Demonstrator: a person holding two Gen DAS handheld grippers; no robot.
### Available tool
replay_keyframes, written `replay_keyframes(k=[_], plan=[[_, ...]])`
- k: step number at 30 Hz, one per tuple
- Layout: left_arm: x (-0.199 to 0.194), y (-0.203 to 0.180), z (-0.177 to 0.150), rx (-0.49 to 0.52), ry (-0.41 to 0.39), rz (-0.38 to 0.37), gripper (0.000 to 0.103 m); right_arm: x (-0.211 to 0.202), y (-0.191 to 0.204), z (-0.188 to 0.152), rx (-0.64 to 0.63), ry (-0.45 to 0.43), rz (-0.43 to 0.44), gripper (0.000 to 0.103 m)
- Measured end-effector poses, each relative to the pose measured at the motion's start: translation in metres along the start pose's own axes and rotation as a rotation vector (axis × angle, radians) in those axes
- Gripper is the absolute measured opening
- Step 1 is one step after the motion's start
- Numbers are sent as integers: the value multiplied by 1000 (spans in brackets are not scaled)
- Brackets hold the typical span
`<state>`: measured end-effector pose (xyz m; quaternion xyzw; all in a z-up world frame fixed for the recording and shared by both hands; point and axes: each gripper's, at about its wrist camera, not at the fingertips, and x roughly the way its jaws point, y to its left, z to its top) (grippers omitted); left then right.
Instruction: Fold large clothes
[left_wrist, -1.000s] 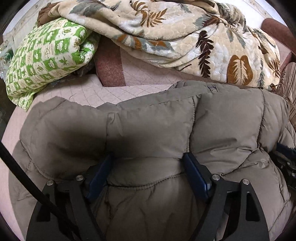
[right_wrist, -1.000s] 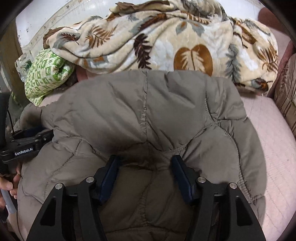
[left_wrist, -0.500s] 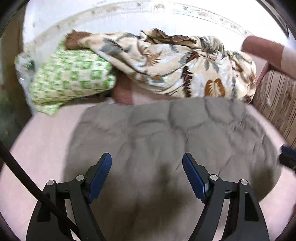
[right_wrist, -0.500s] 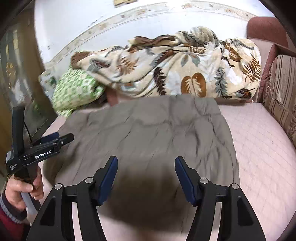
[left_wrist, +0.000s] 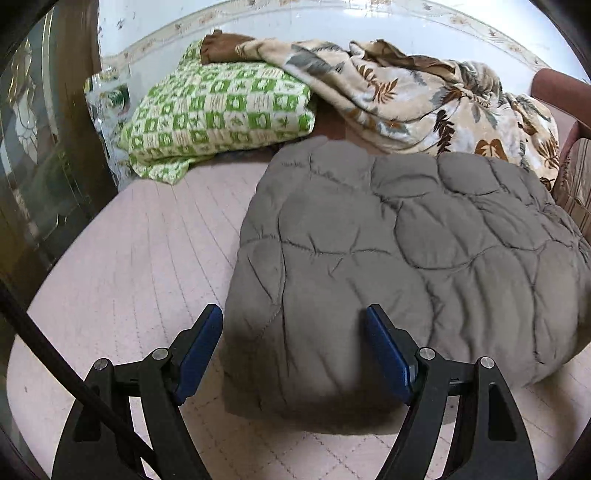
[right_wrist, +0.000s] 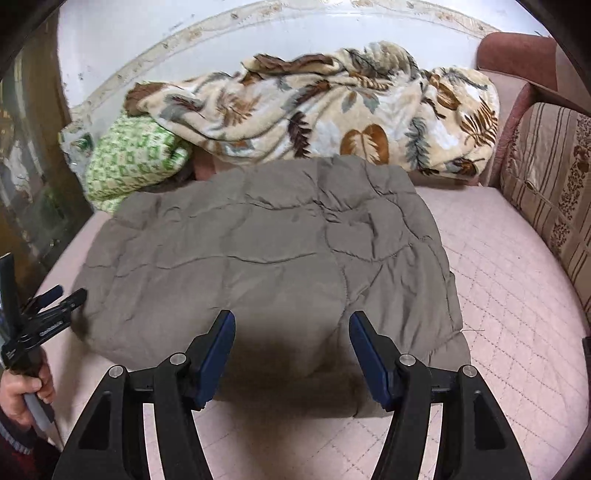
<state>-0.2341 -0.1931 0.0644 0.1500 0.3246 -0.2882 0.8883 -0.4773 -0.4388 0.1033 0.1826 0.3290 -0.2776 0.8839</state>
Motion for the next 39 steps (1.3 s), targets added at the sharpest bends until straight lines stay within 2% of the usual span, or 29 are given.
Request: replay_keyframes(k=[5,9,13,15,18,20,24,26,28,30,34,39], plan=[[20,4,-4,-32,48,-44,80,39,-13,-8,62,86,-20,68],[39,13,-7,-106,109,-92,85,56,-18,-16,90,112,-13,72],[38,19,-11,-175,98,-119,86,68,-24,-18,124,154,7,73],[27,22,-12,-192,74,-119,85,57,-22,-16,119,142,1,73],[-2,28,-11,-193,14,-85,84,19,-14,-22,122,55,92,73],[-30,33,-12,-183,-48,-65,84,-14,-8,-35,78,-6,105,73],[-64,41,-22,-161,-111,-24,84,-54,-9,-63,31,-36,124,73],[-73,50,-34,-177,-100,-13,84,-64,-19,-75,52,-41,122,73],[-72,58,-43,-206,-55,-33,84,-68,-32,-87,96,-51,112,73],[-69,66,-48,-237,-28,-16,84,-63,-40,-90,143,-21,92,73],[-64,69,-52,-267,4,-16,84,-69,-59,-92,243,-39,113,73],[-57,64,-58,-279,50,-61,84,-76,-66,-96,316,-62,126,73]])
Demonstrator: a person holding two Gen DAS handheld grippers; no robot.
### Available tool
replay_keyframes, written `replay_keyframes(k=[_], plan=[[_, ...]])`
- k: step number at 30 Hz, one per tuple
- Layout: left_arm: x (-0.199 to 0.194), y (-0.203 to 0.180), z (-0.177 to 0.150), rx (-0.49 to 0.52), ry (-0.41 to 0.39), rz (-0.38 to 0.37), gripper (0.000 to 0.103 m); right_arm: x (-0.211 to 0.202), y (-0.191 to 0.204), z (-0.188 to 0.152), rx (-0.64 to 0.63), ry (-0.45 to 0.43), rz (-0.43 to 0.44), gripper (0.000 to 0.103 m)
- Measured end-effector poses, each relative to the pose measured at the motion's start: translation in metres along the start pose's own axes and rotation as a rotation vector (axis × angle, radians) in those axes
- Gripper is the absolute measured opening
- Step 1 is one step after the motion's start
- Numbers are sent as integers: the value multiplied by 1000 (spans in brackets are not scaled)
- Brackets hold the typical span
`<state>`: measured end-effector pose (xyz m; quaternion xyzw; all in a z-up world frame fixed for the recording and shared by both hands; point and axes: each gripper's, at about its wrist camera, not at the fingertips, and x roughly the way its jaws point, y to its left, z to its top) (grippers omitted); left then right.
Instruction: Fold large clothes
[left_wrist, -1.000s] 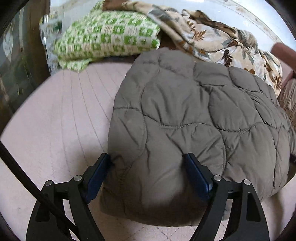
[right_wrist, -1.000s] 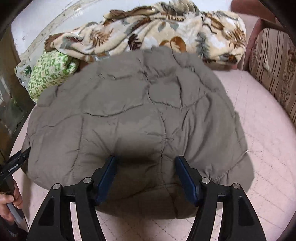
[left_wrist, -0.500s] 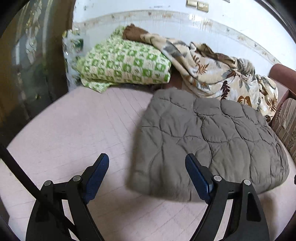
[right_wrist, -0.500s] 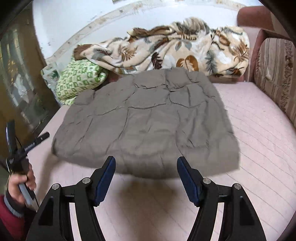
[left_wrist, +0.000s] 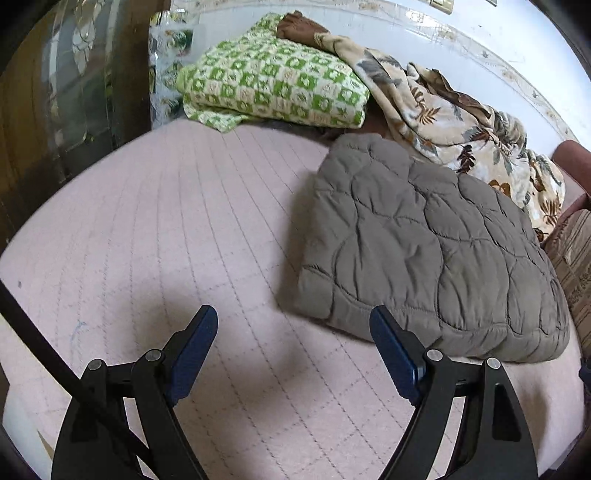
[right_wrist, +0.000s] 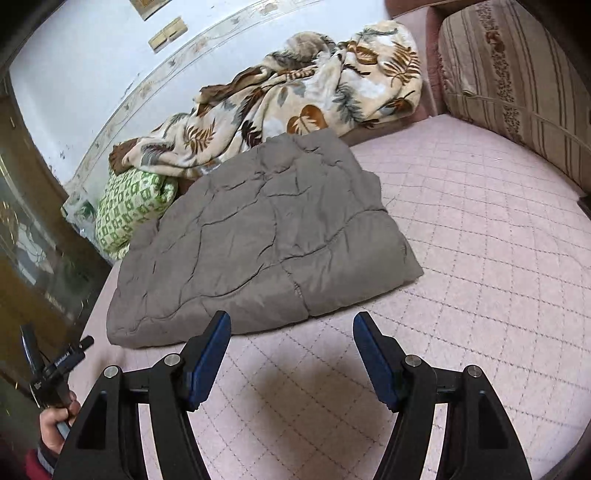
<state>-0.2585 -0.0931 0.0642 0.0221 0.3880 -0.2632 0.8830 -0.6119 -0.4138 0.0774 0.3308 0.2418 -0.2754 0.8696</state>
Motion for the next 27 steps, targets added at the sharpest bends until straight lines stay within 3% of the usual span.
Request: replay_keyframes(k=[17,27], plan=[[-1,-1,-1,5,7,-16,84,-5,7,-3,-47,3,4,73],[-3,-2,1,13,4,-14,84,-10,-11,1,-1,-18,1,75]])
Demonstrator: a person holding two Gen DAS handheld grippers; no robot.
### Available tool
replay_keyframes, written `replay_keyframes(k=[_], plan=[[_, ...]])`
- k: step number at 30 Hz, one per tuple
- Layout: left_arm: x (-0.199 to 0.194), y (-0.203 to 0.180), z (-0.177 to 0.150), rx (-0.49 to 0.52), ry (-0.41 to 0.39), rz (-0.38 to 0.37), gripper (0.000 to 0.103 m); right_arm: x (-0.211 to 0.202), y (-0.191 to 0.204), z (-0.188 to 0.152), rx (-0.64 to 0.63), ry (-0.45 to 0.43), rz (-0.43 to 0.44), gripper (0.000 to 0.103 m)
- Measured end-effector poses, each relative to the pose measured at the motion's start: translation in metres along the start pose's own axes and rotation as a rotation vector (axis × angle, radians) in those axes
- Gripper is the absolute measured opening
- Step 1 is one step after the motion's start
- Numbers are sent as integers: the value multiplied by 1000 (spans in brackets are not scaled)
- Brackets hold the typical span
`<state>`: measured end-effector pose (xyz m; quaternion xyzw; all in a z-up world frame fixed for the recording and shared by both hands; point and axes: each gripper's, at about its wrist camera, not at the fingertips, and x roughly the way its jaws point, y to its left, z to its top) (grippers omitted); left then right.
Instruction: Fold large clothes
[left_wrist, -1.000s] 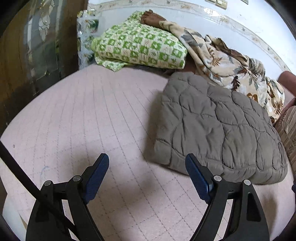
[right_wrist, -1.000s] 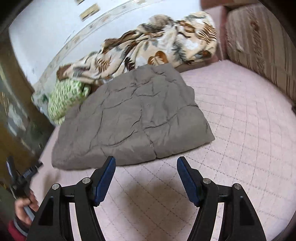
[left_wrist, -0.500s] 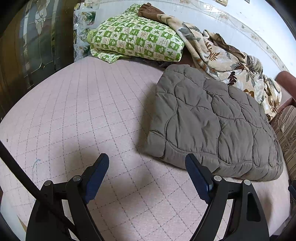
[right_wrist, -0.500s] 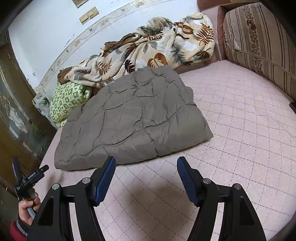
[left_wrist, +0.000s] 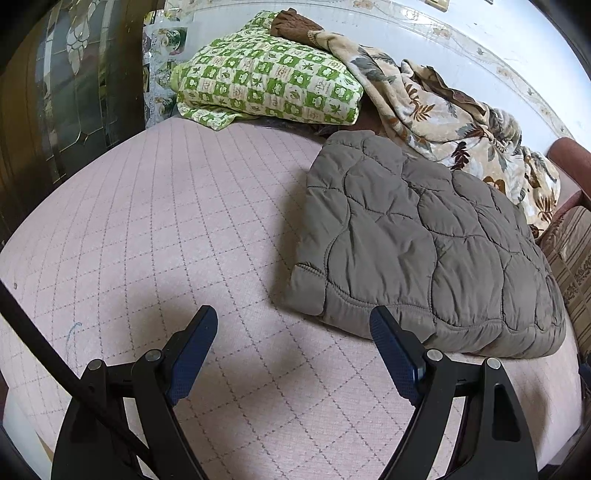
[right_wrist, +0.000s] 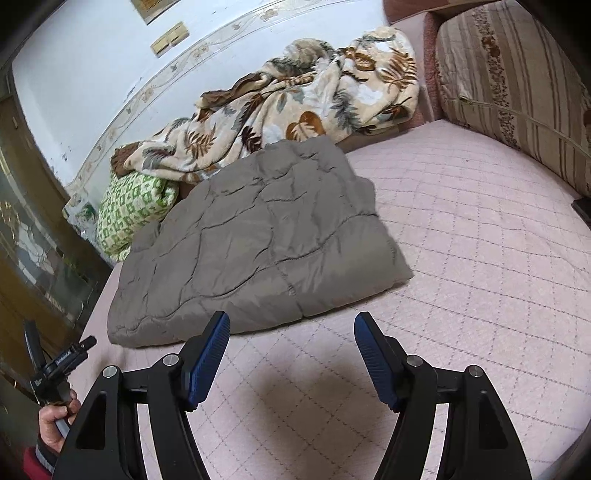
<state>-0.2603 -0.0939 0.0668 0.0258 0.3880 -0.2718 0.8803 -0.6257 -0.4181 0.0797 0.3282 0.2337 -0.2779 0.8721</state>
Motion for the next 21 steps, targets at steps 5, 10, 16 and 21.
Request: replay_keyframes(k=[5,10,16,21], plan=[[6,7,2,-27,22,4,84,-4,-25,9,69,-32,-18,76],[10,10,1,-41,45,-17,84,-1,-55,11,163,-19,-11,77],[21,12,2,-92,85,-49,84,-1,-82,14,270,-36,12,81],[27,18,1,-143,113,-79,84,8,-85,12,301,-11,39,81]])
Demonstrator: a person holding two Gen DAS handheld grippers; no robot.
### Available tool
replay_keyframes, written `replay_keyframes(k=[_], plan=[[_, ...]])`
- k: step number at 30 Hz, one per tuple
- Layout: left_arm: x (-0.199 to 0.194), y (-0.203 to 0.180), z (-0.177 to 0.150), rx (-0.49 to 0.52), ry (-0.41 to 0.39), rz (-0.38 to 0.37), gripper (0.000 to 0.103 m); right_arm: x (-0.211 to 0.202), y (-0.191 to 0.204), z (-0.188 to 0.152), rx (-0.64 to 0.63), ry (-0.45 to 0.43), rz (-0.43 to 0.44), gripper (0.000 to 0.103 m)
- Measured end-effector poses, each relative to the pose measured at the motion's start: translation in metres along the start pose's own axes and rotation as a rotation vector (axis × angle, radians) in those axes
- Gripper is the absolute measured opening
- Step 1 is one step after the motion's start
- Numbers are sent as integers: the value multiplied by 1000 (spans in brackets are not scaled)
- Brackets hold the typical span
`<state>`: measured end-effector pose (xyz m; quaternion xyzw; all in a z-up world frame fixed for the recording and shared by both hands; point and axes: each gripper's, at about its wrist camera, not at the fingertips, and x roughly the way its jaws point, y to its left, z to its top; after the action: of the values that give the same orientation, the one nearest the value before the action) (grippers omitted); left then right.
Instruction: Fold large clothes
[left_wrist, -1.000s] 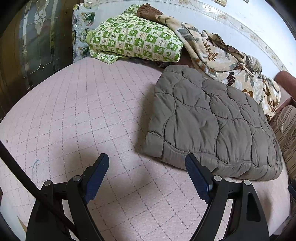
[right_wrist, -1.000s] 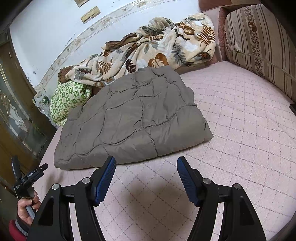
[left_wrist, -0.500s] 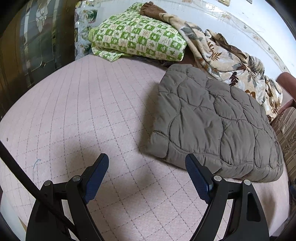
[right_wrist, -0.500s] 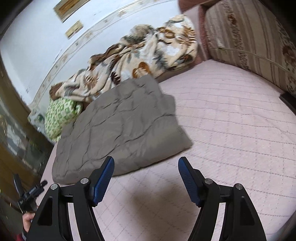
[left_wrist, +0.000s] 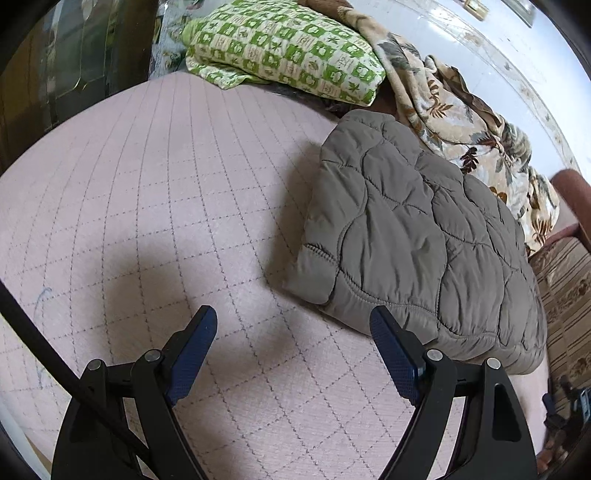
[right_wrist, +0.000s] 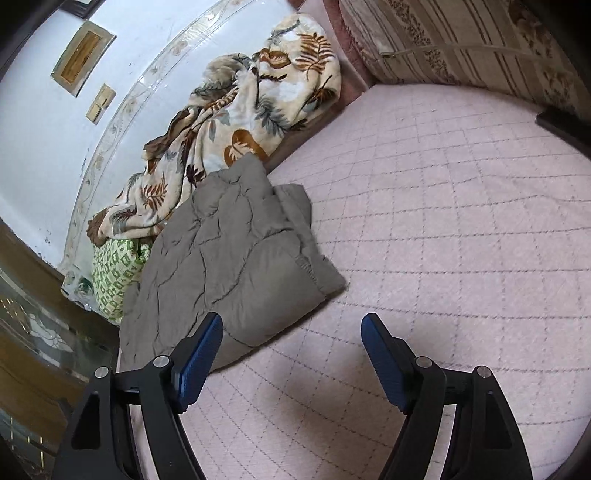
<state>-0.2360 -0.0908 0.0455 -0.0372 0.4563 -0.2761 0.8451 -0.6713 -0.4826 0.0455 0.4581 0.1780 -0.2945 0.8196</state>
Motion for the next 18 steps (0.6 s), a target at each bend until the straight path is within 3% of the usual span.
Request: replay_keyframes(k=[10,18], plan=[[7,15,4,-89,31,-45,84,19,11,-5,-22,31,14,81],[25,6,6,-134,56,-96,84,39,8,-7,35,58,23,82]])
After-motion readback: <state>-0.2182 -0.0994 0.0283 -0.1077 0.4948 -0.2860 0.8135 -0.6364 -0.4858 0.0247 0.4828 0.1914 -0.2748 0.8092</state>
